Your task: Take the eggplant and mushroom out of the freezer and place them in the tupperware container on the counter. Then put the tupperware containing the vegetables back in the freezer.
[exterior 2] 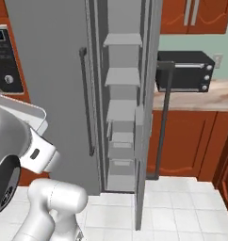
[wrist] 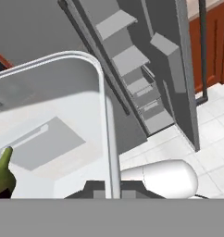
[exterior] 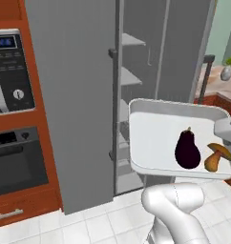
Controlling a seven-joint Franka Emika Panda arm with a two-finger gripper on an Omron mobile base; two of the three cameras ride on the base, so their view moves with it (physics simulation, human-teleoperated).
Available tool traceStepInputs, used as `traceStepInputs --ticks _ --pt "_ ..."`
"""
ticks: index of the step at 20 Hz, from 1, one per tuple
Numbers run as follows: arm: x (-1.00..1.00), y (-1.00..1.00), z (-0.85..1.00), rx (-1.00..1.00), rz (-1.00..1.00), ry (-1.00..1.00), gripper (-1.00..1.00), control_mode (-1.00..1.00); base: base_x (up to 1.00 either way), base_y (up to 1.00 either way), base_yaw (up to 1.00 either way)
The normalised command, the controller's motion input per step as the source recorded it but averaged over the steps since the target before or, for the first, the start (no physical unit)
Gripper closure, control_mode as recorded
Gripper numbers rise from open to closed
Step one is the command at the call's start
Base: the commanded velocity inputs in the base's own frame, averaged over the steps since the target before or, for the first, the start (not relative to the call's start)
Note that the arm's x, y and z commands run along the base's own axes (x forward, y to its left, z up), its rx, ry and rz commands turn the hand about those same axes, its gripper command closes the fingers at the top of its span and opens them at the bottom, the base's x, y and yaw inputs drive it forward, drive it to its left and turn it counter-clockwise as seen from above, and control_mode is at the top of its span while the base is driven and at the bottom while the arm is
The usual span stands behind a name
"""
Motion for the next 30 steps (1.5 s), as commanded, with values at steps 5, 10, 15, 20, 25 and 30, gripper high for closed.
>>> traceStepInputs --ticks 5,10,15,20,25,30 --pt "0.00 0.00 0.00 0.00 0.00 0.00 1.00 1.00 0.99 0.51 -0.02" --pt "0.00 0.00 0.00 0.00 0.00 0.00 1.00 1.00 0.90 0.03 0.02" --pt "0.00 0.00 0.00 0.00 0.00 0.00 1.00 1.00 0.63 -0.21 0.18" --pt "0.00 0.00 0.00 0.00 0.00 0.00 1.00 1.00 0.11 -0.50 0.22" --pt "0.00 0.00 0.00 0.00 0.00 0.00 1.00 1.00 0.08 -0.54 0.08" --pt "0.00 0.00 0.00 0.00 0.00 0.00 1.00 1.00 0.23 -0.42 0.00"
